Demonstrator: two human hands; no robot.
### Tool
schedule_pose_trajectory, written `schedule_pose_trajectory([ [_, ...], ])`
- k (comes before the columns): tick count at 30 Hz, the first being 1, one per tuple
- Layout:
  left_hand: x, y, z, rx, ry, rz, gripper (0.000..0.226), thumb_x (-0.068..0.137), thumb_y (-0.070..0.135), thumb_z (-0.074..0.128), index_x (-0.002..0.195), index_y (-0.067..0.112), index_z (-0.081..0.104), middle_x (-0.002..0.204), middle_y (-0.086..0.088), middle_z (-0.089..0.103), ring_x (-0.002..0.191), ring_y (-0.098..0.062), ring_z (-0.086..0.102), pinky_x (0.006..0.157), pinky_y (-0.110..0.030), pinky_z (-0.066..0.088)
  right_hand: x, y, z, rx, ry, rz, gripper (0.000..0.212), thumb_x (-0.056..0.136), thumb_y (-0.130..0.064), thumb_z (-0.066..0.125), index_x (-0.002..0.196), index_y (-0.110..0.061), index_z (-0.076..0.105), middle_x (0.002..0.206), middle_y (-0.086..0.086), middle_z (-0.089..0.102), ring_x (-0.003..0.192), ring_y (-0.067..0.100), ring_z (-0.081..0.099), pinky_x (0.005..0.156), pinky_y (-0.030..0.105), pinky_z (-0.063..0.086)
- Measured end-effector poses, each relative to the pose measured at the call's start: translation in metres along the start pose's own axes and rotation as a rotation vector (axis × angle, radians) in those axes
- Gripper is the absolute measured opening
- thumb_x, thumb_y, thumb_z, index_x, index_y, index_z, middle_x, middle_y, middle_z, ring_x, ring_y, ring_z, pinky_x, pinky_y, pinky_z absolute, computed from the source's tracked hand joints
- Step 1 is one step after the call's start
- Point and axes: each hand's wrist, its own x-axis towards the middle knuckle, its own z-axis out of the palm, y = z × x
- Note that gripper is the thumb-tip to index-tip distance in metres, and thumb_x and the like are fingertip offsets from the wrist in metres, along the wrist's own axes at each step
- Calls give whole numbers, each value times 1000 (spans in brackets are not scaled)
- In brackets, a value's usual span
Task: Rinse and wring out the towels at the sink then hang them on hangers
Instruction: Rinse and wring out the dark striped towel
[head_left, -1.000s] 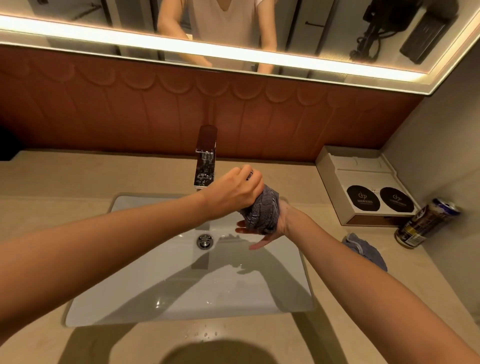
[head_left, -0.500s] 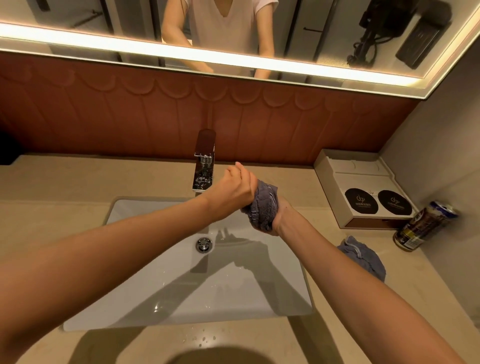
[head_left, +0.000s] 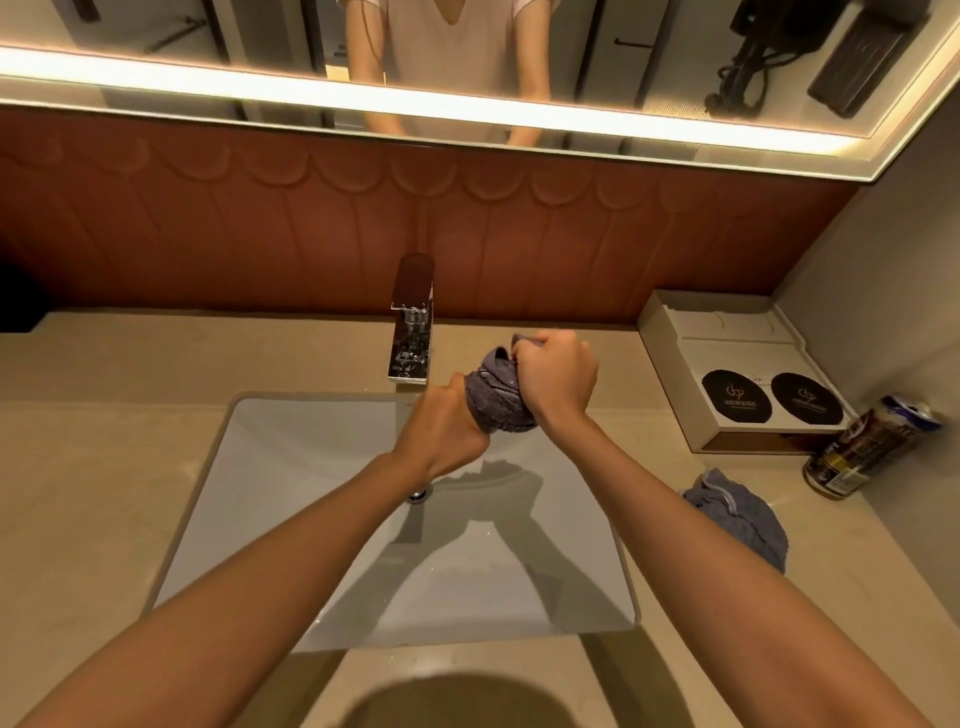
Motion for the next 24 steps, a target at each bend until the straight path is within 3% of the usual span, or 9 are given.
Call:
schedule_pose_trajectory([
  [1, -2, -1, 2, -42, -36, 1, 11, 69, 3, 60, 77, 6, 54, 69, -9, 57, 61, -25, 49, 51, -23, 29, 0, -1, 0, -35, -19, -74, 28, 81, -18, 54, 64, 1, 64, 60, 17, 53, 65, 34, 45, 55, 32, 25],
  [4, -9, -3, 0, -359, -158, -94, 38, 57, -9, 63, 52, 16, 34, 51, 3, 36, 51, -13, 29, 46, -22, 24, -1, -1, 3, -122, -88, -252, 43, 70, -30, 39, 73, -3, 72, 72, 17, 66, 71, 33, 53, 57, 28, 27],
  [8, -18, -1, -3, -594, -335, -298, 45, 59, -20, 53, 49, 16, 29, 44, 7, 30, 42, -9, 23, 44, -17, 19, 2, -2, 5, -147, -174, -429, 43, 64, -27, 36, 70, -4, 71, 64, 13, 60, 67, 29, 50, 56, 28, 26],
  [12, -18, -3, 2, -654, -411, -417, 44, 62, -19, 53, 44, 17, 32, 41, 7, 32, 38, -9, 23, 46, -18, 17, 9, 4, 15, -132, -221, -553, 34, 65, -23, 40, 61, -4, 68, 58, 17, 60, 58, 30, 49, 50, 28, 22],
  [14, -12, -6, 3, -560, -395, -400, 40, 62, -15, 56, 49, 15, 33, 45, 4, 34, 43, -12, 25, 45, -19, 19, 10, 12, 20, -62, -204, -481, 27, 65, -21, 42, 53, -6, 61, 50, 13, 49, 53, 28, 41, 48, 29, 19],
  [16, -8, -7, 3, -322, -338, -324, 32, 64, -5, 63, 56, 15, 38, 51, 3, 41, 48, -14, 33, 44, -21, 26, 10, 22, 24, 9, -192, -372, 25, 66, -22, 43, 48, -10, 55, 47, 7, 42, 50, 25, 37, 49, 30, 18],
  [18, -9, -7, 0, -35, -281, -271, 21, 67, 10, 67, 80, 14, 50, 67, -1, 54, 60, -20, 51, 51, -23, 38, 8, 27, 29, 58, -206, -260, 30, 69, -23, 45, 41, -16, 39, 42, 1, 33, 46, 19, 29, 47, 33, 16],
  [21, -9, -16, -1, 185, -220, -232, 54, 73, 22, 67, 121, 11, 44, 102, -12, 63, 92, -34, 60, 70, -31, 45, 12, 26, 36, 70, -248, -104, 44, 79, -13, 54, 43, -16, 28, 44, 3, 27, 48, 19, 25, 49, 33, 17],
  [24, -6, -25, -2, 165, -144, -130, 68, 73, 23, 70, 130, 14, 35, 123, -9, 51, 109, -29, 52, 82, -36, 46, 18, 26, 40, 135, -296, 116, 36, 79, -11, 55, 46, -11, 41, 51, 7, 40, 59, 25, 38, 54, 31, 26],
])
